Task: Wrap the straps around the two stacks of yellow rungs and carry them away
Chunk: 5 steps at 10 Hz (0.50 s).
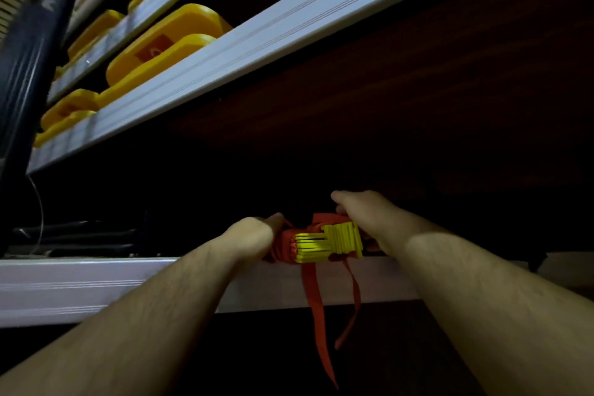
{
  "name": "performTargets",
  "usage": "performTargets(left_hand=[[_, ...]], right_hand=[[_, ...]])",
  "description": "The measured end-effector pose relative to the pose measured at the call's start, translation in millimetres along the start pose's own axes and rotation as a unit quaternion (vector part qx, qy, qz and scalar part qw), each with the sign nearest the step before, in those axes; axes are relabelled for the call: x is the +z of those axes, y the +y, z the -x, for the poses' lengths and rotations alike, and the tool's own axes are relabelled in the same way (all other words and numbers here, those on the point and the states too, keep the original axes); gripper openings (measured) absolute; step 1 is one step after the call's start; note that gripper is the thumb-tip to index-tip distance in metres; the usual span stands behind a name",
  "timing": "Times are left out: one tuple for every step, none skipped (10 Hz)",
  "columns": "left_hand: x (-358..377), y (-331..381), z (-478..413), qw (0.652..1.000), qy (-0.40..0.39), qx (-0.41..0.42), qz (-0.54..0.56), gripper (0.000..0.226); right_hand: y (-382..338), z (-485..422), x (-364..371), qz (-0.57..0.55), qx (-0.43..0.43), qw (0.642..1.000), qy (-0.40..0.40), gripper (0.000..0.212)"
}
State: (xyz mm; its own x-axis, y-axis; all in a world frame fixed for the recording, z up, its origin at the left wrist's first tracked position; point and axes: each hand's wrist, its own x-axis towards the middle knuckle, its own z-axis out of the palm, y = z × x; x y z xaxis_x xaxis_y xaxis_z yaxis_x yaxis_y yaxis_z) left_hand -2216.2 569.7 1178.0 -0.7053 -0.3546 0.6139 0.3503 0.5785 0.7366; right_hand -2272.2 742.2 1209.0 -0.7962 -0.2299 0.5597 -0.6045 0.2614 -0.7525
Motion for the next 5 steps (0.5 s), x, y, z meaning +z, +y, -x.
performTargets(left_hand=[[-3,-8,0,1.000,0.018,-0.010,-0.018,0.044],[-6,-12,7,0.999,0.022,-0.009,-0.048,0.056],[-14,-9,24,0.997,0.000,0.012,-0.081,0.059],[-26,2,60,0.992,0.004,0.029,-0.119,0.055],[-40,13,98,0.987,0.040,0.006,-0.155,0.052]], right_hand=[[-3,19,-2,0.007,-0.015,1.000,0.001,0.044],[-5,37,2,0.068,-0.007,0.997,0.036,0.047],[-8,54,4,0.098,-0.019,0.992,0.072,0.039],[-10,74,2,0.095,-0.090,0.988,0.083,0.037],[-20,96,-5,0.102,-0.118,0.983,0.092,0.033]])
